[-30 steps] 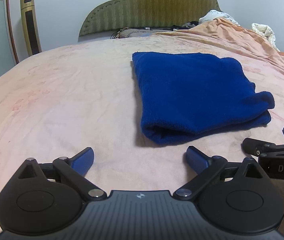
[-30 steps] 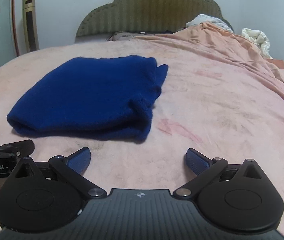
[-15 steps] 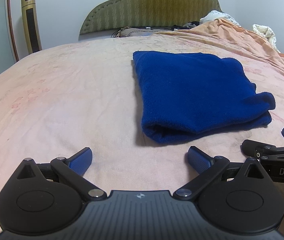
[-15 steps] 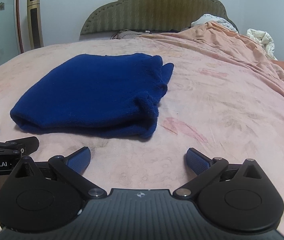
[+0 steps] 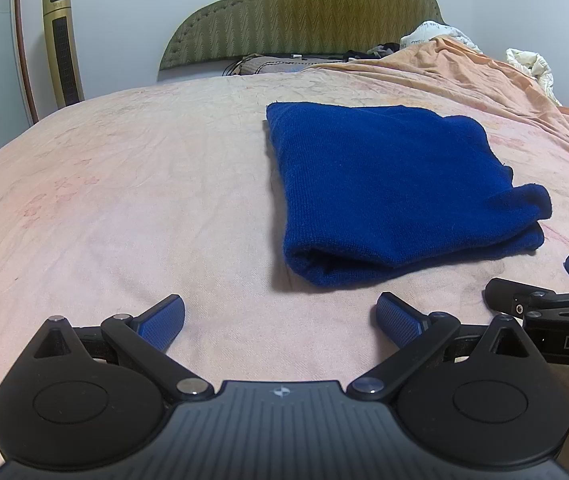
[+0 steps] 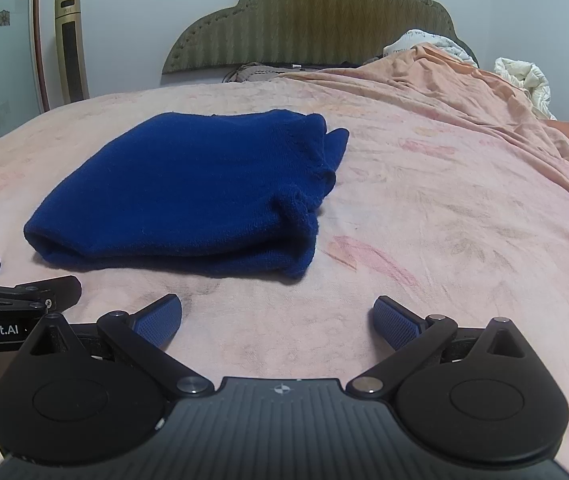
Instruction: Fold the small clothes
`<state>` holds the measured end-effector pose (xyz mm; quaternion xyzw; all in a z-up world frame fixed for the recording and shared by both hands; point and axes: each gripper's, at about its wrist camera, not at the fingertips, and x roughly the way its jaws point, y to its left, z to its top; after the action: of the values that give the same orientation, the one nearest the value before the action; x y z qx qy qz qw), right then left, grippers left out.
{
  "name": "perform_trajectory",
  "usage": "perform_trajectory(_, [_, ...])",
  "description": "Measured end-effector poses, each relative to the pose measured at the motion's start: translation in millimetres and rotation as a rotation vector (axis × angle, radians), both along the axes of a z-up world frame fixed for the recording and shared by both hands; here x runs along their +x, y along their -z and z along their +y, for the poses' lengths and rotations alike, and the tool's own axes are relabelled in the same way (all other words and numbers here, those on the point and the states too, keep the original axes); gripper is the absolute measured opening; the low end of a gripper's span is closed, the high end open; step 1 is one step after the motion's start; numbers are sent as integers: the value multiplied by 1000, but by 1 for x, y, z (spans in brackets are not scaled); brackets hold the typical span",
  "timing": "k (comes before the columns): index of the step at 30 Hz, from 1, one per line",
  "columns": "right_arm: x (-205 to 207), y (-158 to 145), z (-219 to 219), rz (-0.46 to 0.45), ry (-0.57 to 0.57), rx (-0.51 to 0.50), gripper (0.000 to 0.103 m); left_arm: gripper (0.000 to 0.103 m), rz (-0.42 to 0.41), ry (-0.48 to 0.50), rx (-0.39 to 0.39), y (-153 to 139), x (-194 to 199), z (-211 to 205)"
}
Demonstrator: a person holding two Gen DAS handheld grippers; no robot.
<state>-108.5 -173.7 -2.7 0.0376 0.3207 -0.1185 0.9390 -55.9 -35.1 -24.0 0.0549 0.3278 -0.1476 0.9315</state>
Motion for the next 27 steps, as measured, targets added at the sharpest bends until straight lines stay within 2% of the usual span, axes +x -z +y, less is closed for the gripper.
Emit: perform_trajectory(27, [-2, -1, 3, -2, -5, -13, 103, 103, -3, -1, 4, 0, 0, 0])
